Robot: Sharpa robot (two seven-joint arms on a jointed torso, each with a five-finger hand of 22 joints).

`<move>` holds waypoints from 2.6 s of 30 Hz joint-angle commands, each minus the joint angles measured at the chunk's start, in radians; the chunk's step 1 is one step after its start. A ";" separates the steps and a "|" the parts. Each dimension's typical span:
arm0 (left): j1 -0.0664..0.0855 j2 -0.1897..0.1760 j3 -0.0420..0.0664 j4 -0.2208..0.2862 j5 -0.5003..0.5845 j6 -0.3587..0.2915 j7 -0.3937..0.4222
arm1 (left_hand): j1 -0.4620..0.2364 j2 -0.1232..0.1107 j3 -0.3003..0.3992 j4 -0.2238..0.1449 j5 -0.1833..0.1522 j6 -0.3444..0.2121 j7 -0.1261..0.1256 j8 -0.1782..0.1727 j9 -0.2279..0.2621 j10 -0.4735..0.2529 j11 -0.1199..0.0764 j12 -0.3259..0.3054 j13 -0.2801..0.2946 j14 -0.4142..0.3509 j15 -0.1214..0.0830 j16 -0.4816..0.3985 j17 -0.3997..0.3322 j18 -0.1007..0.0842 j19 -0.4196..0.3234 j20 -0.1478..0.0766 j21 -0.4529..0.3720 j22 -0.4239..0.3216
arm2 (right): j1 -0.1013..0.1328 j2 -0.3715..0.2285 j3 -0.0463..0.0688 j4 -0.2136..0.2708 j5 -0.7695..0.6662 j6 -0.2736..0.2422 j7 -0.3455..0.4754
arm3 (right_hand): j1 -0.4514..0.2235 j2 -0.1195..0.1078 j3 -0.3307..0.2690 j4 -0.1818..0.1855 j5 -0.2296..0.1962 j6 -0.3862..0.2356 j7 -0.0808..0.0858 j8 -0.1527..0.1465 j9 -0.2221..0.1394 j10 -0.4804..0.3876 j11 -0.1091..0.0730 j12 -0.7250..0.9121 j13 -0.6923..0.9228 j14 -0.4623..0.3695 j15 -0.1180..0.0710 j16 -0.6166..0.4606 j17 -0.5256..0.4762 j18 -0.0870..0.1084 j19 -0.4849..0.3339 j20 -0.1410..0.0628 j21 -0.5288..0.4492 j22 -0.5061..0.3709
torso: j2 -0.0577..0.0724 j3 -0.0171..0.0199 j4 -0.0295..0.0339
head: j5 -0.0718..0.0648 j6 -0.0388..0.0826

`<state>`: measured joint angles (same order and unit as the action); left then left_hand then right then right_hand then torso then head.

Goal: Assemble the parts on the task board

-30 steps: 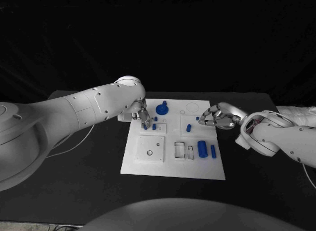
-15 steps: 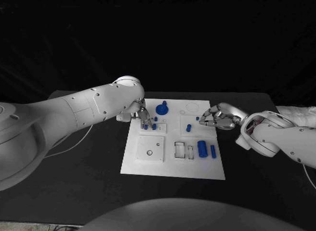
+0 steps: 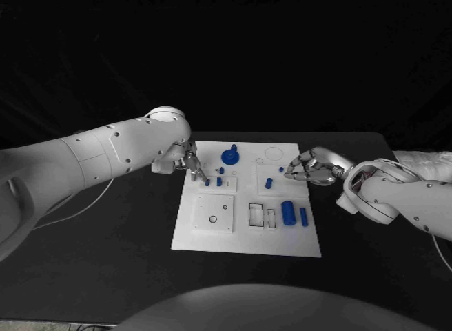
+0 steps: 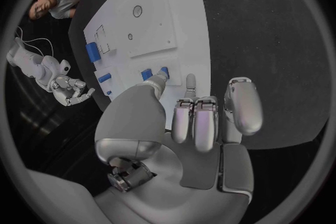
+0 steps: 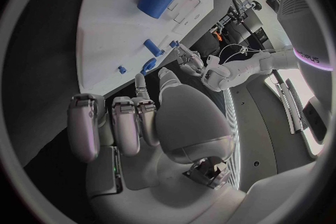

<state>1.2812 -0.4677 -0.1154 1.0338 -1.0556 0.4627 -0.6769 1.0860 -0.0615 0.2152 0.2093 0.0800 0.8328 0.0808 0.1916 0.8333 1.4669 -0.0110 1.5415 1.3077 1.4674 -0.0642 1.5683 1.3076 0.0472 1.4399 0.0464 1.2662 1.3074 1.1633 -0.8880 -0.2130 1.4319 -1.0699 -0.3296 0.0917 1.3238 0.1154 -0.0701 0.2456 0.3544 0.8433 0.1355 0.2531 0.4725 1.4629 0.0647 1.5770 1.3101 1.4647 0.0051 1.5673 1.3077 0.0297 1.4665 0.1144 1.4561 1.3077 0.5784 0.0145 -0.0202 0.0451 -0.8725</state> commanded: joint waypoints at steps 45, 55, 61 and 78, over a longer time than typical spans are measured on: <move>0.061 0.232 0.002 -0.351 0.055 0.013 -0.019 | 0.156 0.044 -0.087 0.044 0.110 0.210 -0.002 -0.056 -0.327 0.071 0.015 -0.003 0.224 0.103 0.017 0.003 0.263 0.004 0.020 0.019 0.072 0.197 | 0.015 -0.004 0.000 0.035 -0.004 -0.005 0.002 | 0.004 -0.006 0.004 0.002 0.006 0.005 0.000 -0.005 -0.001 0.108 0.001 -0.006 0.261 0.106 0.001 0.003 0.263 0.005 0.014 0.002 -0.003 0.217 | 0.037 -0.0109 -0.0374 | 0.011 0.000; 0.041 0.252 0.002 -0.373 0.057 0.034 -0.023 | 0.189 0.049 -0.075 0.014 0.105 0.222 -0.007 -0.060 -0.337 0.085 0.010 0.011 0.241 0.103 0.012 0.003 0.263 0.002 0.024 0.015 0.081 0.199 | 0.018 0.007 0.001 0.033 -0.004 -0.005 0.001 | 0.004 -0.006 0.004 0.002 0.006 0.005 0.000 -0.005 -0.001 0.108 0.001 -0.006 0.261 0.106 0.001 0.003 0.263 0.005 0.014 0.002 -0.003 0.217 | 0.039 -0.0103 -0.0439 | 0.009 0.000; 0.032 0.256 0.003 -0.386 0.081 0.023 -0.014 | 0.188 0.049 -0.075 0.013 0.102 0.224 -0.007 -0.060 -0.338 0.084 0.010 0.010 0.240 0.103 0.012 0.003 0.263 0.002 0.024 0.015 0.080 0.199 | 0.019 0.009 0.001 0.031 -0.004 -0.004 -0.001 | 0.004 -0.006 0.004 0.002 0.006 0.005 0.000 -0.005 -0.001 0.108 0.001 -0.006 0.261 0.106 0.001 0.003 0.263 0.005 0.014 0.002 -0.003 0.217 | 0.038 -0.0107 -0.0433 | 0.008 0.000; 0.023 0.253 0.003 -0.381 0.151 -0.013 0.045 | 0.189 0.052 -0.072 0.008 0.112 0.223 -0.005 -0.067 -0.347 0.075 0.011 0.001 0.230 0.103 0.012 0.003 0.263 0.005 0.017 0.014 0.067 0.195 | 0.019 0.011 0.001 0.031 -0.004 -0.002 -0.005 | 0.005 -0.006 0.005 0.003 0.006 0.005 0.000 -0.006 -0.002 0.108 0.001 -0.006 0.261 0.106 0.001 0.003 0.263 0.006 0.013 0.002 -0.004 0.216 | 0.037 -0.0099 -0.0419 | 0.004 0.000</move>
<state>1.3054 -0.2159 -0.1128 0.6482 -0.9438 0.4549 -0.6629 1.2709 -0.0105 0.1439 0.2229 0.1885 1.0505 0.0729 0.1306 0.4867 1.4650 0.0050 1.5492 1.3077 1.4637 -0.0465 1.5683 1.3081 0.0472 1.4597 0.0656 1.3384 1.3073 1.1823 -0.8780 -0.2125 1.4625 -1.0695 -0.3410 0.0889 1.3238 0.1154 -0.0701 0.2456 0.3544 0.8432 0.1355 0.2531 0.4719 1.4629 0.0647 1.5777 1.3099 1.4647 0.0051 1.5673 1.3073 0.0297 1.4665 0.1144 1.4561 1.3079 0.6158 0.0040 -0.0623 0.0498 -0.8725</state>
